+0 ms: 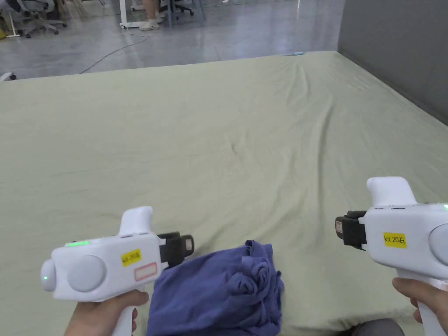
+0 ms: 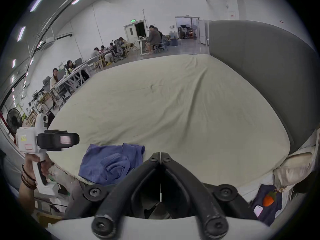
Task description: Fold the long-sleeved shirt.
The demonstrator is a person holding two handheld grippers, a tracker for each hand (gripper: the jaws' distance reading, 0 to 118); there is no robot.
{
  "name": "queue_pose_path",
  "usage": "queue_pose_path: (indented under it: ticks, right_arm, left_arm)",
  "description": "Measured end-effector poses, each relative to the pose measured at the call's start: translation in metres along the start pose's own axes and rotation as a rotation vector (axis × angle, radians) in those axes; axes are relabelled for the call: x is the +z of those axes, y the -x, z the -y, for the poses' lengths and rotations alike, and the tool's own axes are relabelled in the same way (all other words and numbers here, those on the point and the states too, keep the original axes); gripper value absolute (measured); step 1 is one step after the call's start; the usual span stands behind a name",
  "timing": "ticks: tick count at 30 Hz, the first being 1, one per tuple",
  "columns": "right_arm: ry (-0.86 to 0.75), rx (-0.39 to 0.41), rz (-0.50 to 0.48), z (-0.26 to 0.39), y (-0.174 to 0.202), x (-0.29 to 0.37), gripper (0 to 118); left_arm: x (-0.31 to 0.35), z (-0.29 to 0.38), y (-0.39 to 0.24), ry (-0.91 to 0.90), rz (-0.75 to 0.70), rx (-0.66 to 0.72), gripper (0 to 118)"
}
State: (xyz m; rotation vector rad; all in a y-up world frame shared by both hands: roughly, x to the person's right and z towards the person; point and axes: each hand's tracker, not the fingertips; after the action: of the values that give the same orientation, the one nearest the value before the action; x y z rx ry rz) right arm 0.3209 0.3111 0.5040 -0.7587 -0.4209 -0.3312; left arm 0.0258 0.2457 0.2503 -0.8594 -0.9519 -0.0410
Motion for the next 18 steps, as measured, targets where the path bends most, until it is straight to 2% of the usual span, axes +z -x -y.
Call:
queue_pose_path:
  ticks: [2,7,13,18]
  right_arm:
    - [0.003,0.002,-0.012,0.002,0.002,-0.002,0]
    - [0.004,-0.009,-0.033,0.008,-0.002,0.003,0]
    - [0.006,-0.020,0.020,0.012,-0.018,0.015,0]
    - [-0.004,-0.060,0.048,0.016,-0.031,0.024,0]
  left_arm:
    - [-0.021,0.014,-0.012,0.074,-0.017,-0.108,0]
    - [-0.065,0.041,-0.055,0.123,0.078,-0.130,0]
    - [-0.110,0.049,-0.113,0.152,0.143,-0.201,0]
    - [-0.137,0.062,-0.131,0.224,0.145,-0.208,0]
